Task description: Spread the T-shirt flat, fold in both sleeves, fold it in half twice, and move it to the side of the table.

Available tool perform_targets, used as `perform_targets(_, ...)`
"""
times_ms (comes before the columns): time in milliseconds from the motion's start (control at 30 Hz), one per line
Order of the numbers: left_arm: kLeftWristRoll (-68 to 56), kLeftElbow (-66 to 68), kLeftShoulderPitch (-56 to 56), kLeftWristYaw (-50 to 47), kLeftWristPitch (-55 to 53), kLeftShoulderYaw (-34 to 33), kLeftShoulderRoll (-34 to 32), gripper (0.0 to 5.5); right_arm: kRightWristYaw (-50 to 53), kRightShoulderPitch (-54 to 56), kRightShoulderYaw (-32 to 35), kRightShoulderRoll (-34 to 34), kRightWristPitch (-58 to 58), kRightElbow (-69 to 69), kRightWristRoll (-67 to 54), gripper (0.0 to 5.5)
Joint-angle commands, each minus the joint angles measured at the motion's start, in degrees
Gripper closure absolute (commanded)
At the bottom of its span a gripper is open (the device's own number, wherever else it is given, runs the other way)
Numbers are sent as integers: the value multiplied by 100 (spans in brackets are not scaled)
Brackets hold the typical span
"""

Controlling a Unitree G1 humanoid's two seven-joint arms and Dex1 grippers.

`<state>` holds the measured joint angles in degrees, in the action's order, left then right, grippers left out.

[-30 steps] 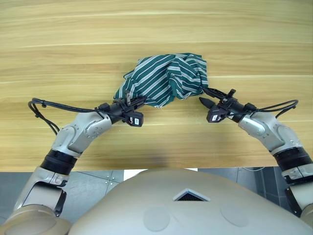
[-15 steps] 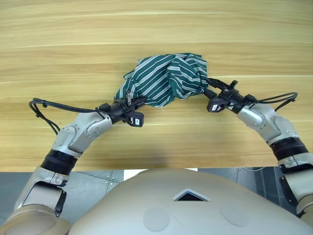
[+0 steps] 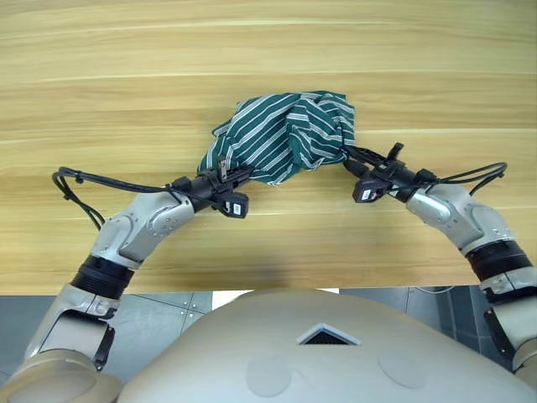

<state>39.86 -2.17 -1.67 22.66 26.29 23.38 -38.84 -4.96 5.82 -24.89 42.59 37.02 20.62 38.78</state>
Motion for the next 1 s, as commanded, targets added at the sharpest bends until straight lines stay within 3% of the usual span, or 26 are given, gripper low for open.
perform_targets(33,102,140,-122,61,-48,109,-19,550,-194,-162,-229,-86,-160,452,247,471)
perform_targets(200,55,128,-172,-17,-50,47,-15,550,-167,-193,-224,-36,-111,484,202,524)
perform_targets(367,-816,149,-564,-368,1,-599,-58,550,-318,-777,107,295,419,-96,-713,549)
perform_targets(567,-2573,174,-1113,-210,941,-982,-42,550,-767,-1698,909,622,1131,-996,-3091,549)
perform_targets(767,-5244,-637,-1735,592,1778,-969,-186,550,-1529,-2832,1521,1002,1941,-2476,-6478,549)
perform_targets(867,-6278,-354,-1348,947,1714,-1293,0,550,-2137,-2350,1787,759,1404,-2478,-7723,549)
perform_targets(1000,-6606,1348,169,1388,1222,-1565,597,550,-2471,-274,1820,-178,218,-773,-7535,549)
